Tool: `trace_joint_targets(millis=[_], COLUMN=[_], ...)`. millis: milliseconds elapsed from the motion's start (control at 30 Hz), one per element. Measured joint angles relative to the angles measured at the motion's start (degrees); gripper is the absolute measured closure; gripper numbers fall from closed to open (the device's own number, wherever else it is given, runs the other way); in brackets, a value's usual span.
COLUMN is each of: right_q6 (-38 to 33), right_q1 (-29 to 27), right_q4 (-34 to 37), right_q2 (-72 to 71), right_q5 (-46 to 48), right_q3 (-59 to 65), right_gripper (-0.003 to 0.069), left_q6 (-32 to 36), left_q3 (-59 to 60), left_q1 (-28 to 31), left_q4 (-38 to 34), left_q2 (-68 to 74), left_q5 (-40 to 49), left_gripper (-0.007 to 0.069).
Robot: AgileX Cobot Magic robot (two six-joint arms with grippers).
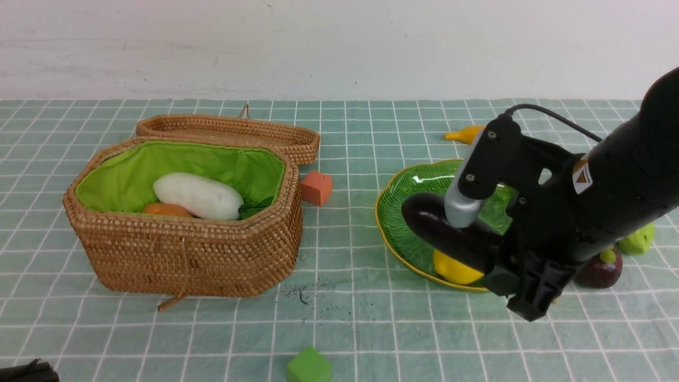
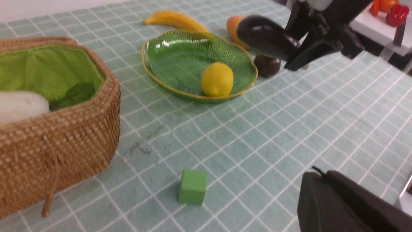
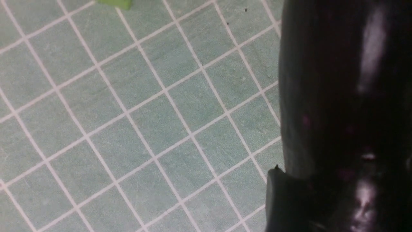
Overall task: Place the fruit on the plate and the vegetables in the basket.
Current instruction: Grab an eggplant with your right arm and place it in the basket on the left.
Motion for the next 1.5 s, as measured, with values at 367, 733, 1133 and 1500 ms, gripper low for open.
trace_joint_targets(millis=[367, 733, 1133, 1500], right_q6=[5.4, 8.6, -1.0, -1.5], right_q1=[0.0, 0.0, 8.5, 10.4], right_q4=[1.1, 11.3, 26.5, 20.7], right_q2=[0.0, 7.4, 32.1, 49.2], right_q5=[-3.0, -2.9, -4.3, -14.3], right_q3=[-0.1, -14.4, -46.3, -60.4], right_gripper=[0.0328, 0.0328, 0.0328, 0.0300], left_q6=[0.0, -3.1, -28.9, -32.9], left_q3=[0.0, 0.0, 0.0, 0.0], left_q1=[0.0, 0.0, 0.0, 0.0], left_q4=[1.1, 4.5, 31.3, 35.2], left_q2=[0.0, 0.0, 0.0, 0.0], left_q5=[-8.0, -7.2, -0.5, -0.4], left_gripper=[0.0638, 0.0638, 0.0638, 0.0638])
